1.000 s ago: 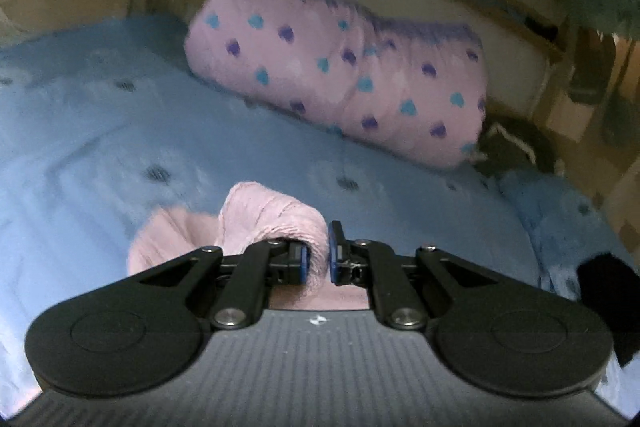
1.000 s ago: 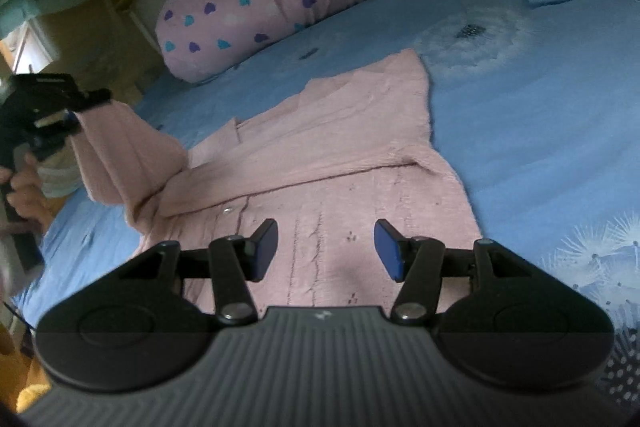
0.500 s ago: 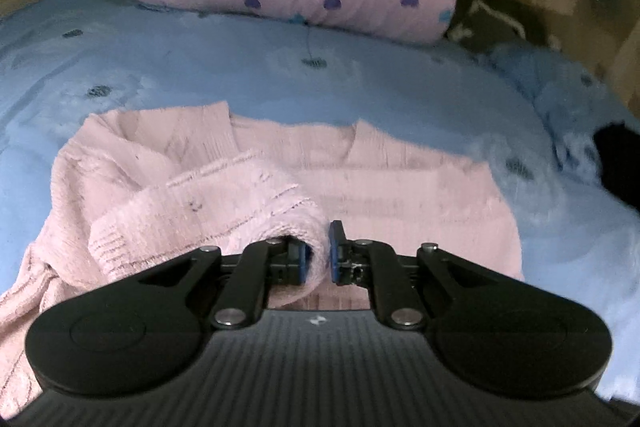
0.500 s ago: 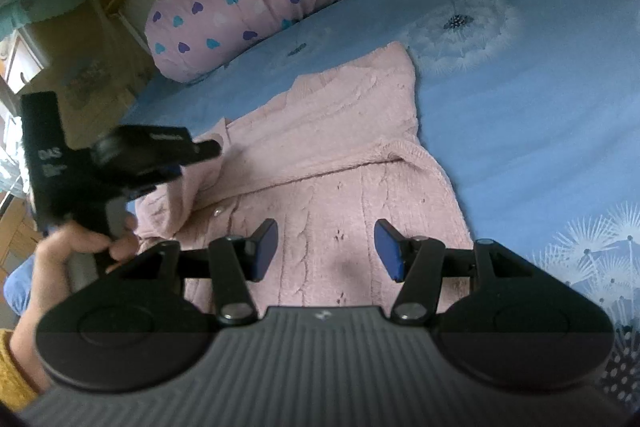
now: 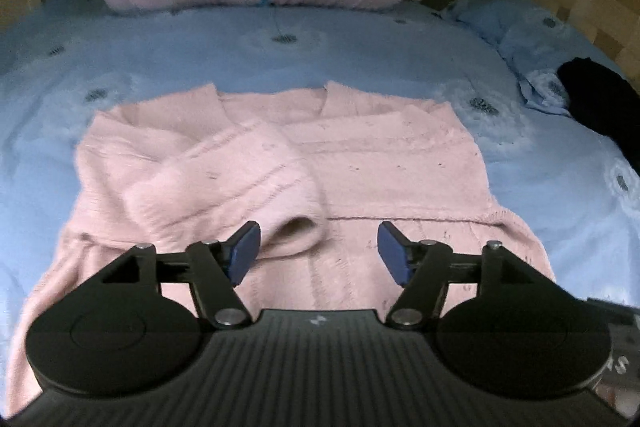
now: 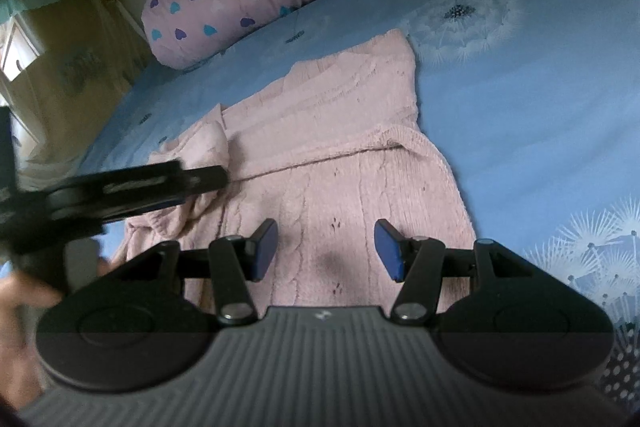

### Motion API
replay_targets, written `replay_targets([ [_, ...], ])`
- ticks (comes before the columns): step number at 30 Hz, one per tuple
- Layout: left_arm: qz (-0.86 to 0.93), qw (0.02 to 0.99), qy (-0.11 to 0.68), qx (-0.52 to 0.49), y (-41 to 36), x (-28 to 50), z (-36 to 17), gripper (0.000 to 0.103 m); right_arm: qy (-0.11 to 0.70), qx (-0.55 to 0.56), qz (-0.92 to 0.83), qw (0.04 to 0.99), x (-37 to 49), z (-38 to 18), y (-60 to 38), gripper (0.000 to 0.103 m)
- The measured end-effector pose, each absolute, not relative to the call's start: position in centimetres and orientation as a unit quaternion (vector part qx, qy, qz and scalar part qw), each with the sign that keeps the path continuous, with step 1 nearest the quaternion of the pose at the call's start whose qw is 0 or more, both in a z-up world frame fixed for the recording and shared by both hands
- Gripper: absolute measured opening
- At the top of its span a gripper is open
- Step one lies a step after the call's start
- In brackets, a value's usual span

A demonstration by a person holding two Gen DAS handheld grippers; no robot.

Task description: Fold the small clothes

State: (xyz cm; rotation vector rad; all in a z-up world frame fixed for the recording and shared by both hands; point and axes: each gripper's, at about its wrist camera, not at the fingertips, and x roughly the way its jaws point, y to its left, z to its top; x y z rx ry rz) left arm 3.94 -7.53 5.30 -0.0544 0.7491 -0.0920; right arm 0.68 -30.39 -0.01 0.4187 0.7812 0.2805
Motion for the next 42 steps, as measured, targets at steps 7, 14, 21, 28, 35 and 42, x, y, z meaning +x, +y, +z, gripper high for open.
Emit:
replay_targets([
  [7,-0.028,0.931,0.363,-0.001,-3.1,1.3,7.3,0.077,0.372,0.163,0.144,0.902,0.2,-0.1,-29.3,0.057],
  [14,0.019,0.933,0.358,0.019,3.8,1.5,6.7,0.078,0.381,0.123,0.154,0.903,0.0,1.0,-26.4,0.057],
  [21,0.057,0.937,0.344,-0.017,9.5,3.3,5.2,0.078,0.362,0.064,0.181,0.912,1.6,4.5,-19.5,0.057],
  [28,0.048,0.929,0.367,-0.015,11.6,4.3,3.0,0.078,0.351,0.001,0.24,0.905,3.7,4.8,-12.0,0.056],
  [35,0.065,0.912,0.403,-0.036,13.0,5.4,1.9,0.078,0.365,-0.046,0.253,0.895,5.4,2.8,-7.0,0.055],
  [42,0.063,0.908,0.412,-0.041,13.0,5.6,1.8,0.078,0.361,-0.093,0.213,0.903,7.3,1.1,-5.8,0.048],
])
